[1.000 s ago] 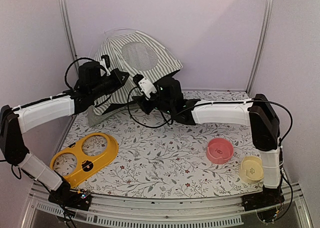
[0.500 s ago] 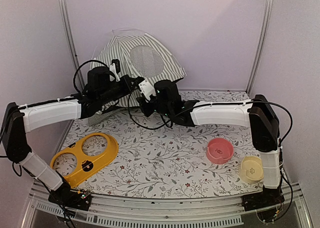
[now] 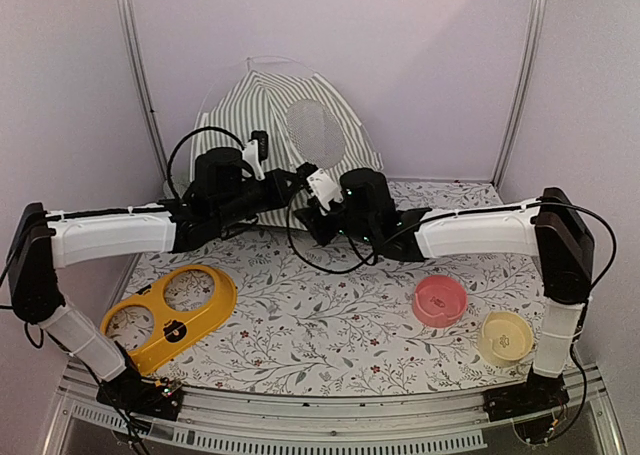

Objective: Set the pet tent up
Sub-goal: Place the tent at the center of the board, then adjust the tent at the center of the board.

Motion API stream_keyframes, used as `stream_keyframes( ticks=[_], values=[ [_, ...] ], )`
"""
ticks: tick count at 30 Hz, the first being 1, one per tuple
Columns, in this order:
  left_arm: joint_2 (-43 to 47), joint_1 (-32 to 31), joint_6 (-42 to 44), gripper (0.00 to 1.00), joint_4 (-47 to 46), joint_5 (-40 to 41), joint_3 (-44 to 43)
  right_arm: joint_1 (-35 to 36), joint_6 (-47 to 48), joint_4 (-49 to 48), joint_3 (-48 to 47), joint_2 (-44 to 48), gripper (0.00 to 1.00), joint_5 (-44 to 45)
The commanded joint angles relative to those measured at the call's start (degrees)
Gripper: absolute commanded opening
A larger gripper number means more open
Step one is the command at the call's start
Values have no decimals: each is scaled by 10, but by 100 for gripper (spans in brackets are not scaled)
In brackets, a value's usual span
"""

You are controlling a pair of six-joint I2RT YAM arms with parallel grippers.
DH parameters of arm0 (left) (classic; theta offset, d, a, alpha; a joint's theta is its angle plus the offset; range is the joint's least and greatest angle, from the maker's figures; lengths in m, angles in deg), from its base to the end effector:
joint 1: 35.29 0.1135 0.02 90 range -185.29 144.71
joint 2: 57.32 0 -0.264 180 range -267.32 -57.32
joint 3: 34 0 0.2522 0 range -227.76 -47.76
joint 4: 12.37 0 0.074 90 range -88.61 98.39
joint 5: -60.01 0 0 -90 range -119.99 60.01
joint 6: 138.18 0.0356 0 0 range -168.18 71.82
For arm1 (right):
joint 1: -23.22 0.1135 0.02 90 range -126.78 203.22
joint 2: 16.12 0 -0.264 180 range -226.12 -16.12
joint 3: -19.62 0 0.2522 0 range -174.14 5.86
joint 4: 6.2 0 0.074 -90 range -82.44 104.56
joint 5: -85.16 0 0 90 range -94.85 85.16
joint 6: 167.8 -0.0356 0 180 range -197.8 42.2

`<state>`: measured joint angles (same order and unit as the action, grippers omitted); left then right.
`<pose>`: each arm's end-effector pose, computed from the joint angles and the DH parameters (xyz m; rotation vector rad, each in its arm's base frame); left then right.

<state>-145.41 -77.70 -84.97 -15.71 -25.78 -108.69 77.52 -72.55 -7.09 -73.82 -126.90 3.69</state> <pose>0.2708 -0.2438 0.2998 0.0336 1.8426 -0.9320 0.2722 0.3698 0.2542 -0.8411 1.6808 0.4549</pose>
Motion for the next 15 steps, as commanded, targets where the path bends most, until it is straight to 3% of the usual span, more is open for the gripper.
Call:
stream_keyframes(
  ticks=[1,3,7,11,15],
  values=[
    [-16,-27,32,33,22,-12,-10,-20,9,-30,67,84,46,2],
    [-9,-44,51,45,31,-8,-24,-36,-8,-15,97,112,51,9],
    [31,-63,65,61,50,-26,-46,-69,-47,-2,178,170,59,22],
    [91,-69,79,68,84,-39,-59,-102,-98,14,223,216,65,30],
    [168,-59,83,68,156,35,-57,-116,-105,37,233,250,68,22]
  ],
)
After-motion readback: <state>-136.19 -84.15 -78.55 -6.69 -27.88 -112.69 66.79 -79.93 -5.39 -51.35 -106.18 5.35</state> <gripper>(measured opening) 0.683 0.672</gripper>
